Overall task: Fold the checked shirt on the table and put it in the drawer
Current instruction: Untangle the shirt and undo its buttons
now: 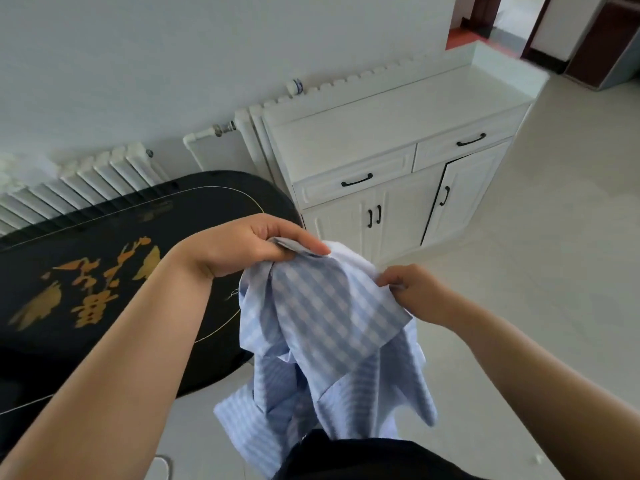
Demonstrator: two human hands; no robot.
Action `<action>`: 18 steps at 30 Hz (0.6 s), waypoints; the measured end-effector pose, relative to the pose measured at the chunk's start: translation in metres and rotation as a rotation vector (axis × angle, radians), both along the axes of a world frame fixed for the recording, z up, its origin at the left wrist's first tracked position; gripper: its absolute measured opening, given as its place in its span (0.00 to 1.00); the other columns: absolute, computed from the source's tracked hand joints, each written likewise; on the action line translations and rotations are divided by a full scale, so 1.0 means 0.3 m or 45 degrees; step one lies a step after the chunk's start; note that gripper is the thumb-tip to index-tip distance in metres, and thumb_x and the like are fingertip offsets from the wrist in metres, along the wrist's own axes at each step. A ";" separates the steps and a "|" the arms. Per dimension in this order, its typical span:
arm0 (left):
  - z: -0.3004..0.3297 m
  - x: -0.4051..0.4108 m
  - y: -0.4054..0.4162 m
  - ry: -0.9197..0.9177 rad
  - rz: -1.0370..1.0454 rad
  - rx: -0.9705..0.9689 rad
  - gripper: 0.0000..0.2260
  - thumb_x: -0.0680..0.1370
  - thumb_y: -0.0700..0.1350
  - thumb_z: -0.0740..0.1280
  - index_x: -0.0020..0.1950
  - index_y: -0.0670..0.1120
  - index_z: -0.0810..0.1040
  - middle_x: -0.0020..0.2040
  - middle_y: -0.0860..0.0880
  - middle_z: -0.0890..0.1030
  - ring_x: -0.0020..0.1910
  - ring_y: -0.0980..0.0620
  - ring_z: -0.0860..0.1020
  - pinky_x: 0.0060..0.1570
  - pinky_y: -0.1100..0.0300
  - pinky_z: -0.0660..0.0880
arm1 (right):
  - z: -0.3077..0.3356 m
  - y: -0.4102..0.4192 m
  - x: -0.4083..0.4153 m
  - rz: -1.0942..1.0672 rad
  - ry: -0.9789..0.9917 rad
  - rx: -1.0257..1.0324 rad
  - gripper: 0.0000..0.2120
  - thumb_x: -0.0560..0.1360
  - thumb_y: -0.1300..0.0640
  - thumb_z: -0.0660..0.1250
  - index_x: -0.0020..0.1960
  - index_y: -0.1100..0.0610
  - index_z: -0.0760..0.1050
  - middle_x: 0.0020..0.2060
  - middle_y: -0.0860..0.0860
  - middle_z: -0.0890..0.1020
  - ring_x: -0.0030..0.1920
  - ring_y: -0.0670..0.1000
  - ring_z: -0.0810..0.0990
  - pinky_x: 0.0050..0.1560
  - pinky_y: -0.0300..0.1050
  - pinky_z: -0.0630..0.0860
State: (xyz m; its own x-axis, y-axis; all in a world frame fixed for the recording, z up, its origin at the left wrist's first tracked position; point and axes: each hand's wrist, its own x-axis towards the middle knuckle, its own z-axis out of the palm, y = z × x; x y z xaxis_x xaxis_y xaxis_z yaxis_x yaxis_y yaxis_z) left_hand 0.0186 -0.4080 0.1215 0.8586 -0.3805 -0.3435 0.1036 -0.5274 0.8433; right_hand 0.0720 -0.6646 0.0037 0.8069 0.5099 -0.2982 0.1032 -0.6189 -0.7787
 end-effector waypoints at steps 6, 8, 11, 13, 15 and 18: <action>0.103 0.019 -0.005 0.048 -0.121 0.676 0.42 0.68 0.66 0.66 0.76 0.61 0.49 0.69 0.62 0.69 0.67 0.61 0.68 0.67 0.60 0.64 | 0.151 0.117 -0.067 0.146 -0.253 -0.060 0.13 0.76 0.62 0.61 0.45 0.50 0.83 0.40 0.47 0.80 0.41 0.49 0.75 0.44 0.42 0.70; 0.065 0.024 -0.116 -0.087 -0.182 0.955 0.45 0.65 0.73 0.64 0.76 0.59 0.50 0.69 0.57 0.71 0.67 0.53 0.70 0.64 0.55 0.67 | 0.194 0.166 -0.082 0.249 -0.328 -0.147 0.11 0.77 0.56 0.64 0.35 0.49 0.76 0.34 0.46 0.76 0.36 0.48 0.72 0.40 0.43 0.67; -0.050 0.005 -0.248 -0.189 -0.156 1.096 0.31 0.66 0.67 0.68 0.62 0.52 0.66 0.47 0.54 0.80 0.46 0.50 0.78 0.40 0.56 0.72 | 0.221 0.198 -0.083 0.160 -0.391 -0.226 0.10 0.74 0.56 0.63 0.34 0.53 0.69 0.31 0.48 0.73 0.37 0.52 0.71 0.35 0.45 0.65; -0.101 0.000 -0.258 -0.361 -0.047 1.124 0.19 0.70 0.62 0.68 0.52 0.51 0.71 0.43 0.52 0.79 0.43 0.49 0.78 0.35 0.57 0.67 | 0.220 0.187 -0.076 0.101 -0.425 -0.179 0.14 0.71 0.56 0.64 0.29 0.51 0.64 0.27 0.46 0.71 0.35 0.53 0.71 0.31 0.44 0.64; -0.123 0.005 -0.245 -0.463 -0.049 1.077 0.12 0.72 0.59 0.66 0.45 0.51 0.72 0.43 0.50 0.80 0.44 0.47 0.78 0.36 0.57 0.68 | 0.219 0.168 -0.073 0.128 -0.465 -0.182 0.16 0.71 0.53 0.66 0.28 0.49 0.62 0.26 0.46 0.70 0.34 0.51 0.70 0.31 0.44 0.65; -0.148 0.007 -0.236 -0.483 -0.058 0.982 0.12 0.74 0.57 0.66 0.42 0.49 0.72 0.41 0.48 0.79 0.43 0.47 0.77 0.38 0.56 0.69 | 0.201 0.131 -0.045 0.260 -0.469 -0.215 0.18 0.73 0.43 0.66 0.31 0.47 0.63 0.28 0.44 0.71 0.35 0.51 0.71 0.35 0.48 0.67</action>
State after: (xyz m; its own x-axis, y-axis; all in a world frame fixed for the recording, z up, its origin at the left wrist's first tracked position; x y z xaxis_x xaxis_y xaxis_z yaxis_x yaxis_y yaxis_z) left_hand 0.0208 -0.4789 0.0771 0.9573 -0.1958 -0.2128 -0.1481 -0.9640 0.2210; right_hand 0.0585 -0.6253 0.0640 0.7626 0.6387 -0.1024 0.4879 -0.6720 -0.5571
